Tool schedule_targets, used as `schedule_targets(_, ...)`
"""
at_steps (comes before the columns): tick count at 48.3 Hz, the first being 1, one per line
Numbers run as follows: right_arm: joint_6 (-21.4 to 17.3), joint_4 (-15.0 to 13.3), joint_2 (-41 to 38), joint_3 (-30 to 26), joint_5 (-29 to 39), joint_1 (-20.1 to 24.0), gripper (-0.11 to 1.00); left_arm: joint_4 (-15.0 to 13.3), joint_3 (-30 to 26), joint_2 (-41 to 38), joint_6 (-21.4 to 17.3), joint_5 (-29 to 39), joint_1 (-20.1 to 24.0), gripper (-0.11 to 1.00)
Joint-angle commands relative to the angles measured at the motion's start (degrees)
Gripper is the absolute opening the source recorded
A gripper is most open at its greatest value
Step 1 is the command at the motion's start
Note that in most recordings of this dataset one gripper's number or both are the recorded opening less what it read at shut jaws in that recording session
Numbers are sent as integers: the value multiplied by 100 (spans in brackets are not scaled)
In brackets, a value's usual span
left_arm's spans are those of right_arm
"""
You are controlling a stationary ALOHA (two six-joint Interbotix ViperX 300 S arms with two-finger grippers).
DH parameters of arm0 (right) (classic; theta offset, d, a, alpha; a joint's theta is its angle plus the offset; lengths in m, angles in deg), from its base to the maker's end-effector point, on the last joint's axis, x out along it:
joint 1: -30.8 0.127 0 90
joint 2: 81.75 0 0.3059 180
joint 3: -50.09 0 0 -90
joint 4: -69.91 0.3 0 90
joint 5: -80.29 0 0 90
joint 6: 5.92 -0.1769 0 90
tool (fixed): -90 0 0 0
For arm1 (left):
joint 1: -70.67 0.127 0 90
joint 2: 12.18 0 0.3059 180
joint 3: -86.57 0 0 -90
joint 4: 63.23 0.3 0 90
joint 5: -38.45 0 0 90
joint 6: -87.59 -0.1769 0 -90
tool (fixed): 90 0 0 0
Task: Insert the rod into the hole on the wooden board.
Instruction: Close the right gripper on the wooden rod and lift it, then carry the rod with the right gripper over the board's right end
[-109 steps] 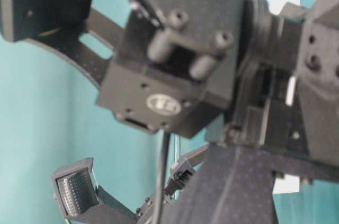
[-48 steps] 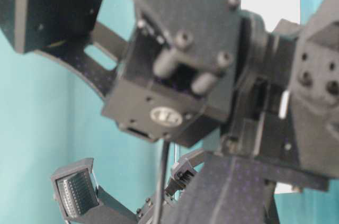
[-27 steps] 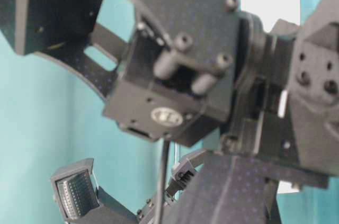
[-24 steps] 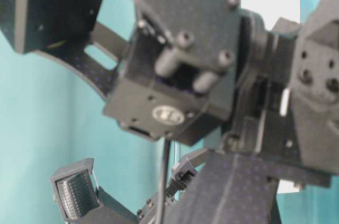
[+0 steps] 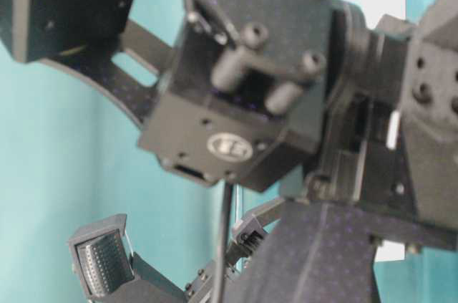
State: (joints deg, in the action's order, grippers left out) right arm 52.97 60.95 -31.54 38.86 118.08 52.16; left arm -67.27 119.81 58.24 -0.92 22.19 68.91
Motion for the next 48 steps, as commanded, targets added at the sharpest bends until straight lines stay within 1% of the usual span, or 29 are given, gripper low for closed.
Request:
schedule_targets(1,26,-18,114,-141,-44,26,9,18,-62,79,44,-18,-26,100)
schedule_targets(16,35,-35,264,-141,-88,35,9,18,-62,79,44,-18,-18,100)
schedule_targets(26,35,-272,650,-141,-88,0,9,18,-53,79,44,-9,-26,100)
schedule_targets(42,35,-316,1204,-132,-325,-141,9,18,-62,88,44,9,-26,100)
schedule_targets(46,44,-369,1318,-114,-325,-167,9,18,-53,79,44,35,-18,100)
schedule_targets(48,44,-439,1380,-105,-334,-185,9,18,-53,79,35,53,-26,100)
